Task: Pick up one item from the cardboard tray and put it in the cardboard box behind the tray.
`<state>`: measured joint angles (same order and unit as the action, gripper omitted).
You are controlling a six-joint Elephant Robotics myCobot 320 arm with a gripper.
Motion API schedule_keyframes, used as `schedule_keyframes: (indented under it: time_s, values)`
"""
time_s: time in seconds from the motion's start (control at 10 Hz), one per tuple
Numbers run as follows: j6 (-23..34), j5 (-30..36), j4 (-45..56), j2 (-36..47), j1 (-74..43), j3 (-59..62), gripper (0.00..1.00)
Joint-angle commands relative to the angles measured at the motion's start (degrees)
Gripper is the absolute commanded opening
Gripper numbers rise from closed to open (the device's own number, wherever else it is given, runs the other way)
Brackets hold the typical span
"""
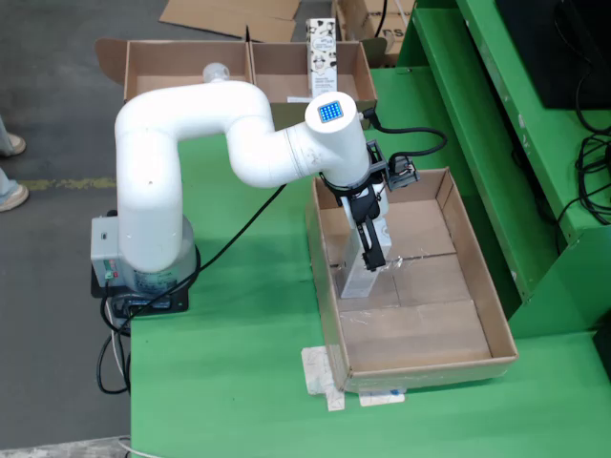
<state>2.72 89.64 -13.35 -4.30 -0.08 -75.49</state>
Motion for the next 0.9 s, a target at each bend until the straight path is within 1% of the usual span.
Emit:
schedule_keyframes:
  time_s: [0.0, 0.1, 0.2, 0.3, 0.4, 0.6, 0.8]
  values:
    - [0.3, -0.1, -1.3, -2.4, 0.8, 5.4, 1.00]
    - [0.3, -0.1, -1.3, -2.4, 0.8, 5.4, 1.00]
    - [0.8, 1.4, -0.6, -7.0, 0.4, 10.9, 1.00]
    - [0.8, 1.4, -0.6, -7.0, 0.4, 10.9, 1.00]
    - [0.9, 1.6, -0.3, -8.9, 0.3, 12.6, 1.00]
    - [0.9, 1.6, -0.3, -8.9, 0.3, 12.6, 1.00]
    - [1.3, 2.2, -4.6, -12.2, -0.4, 10.3, 1.00]
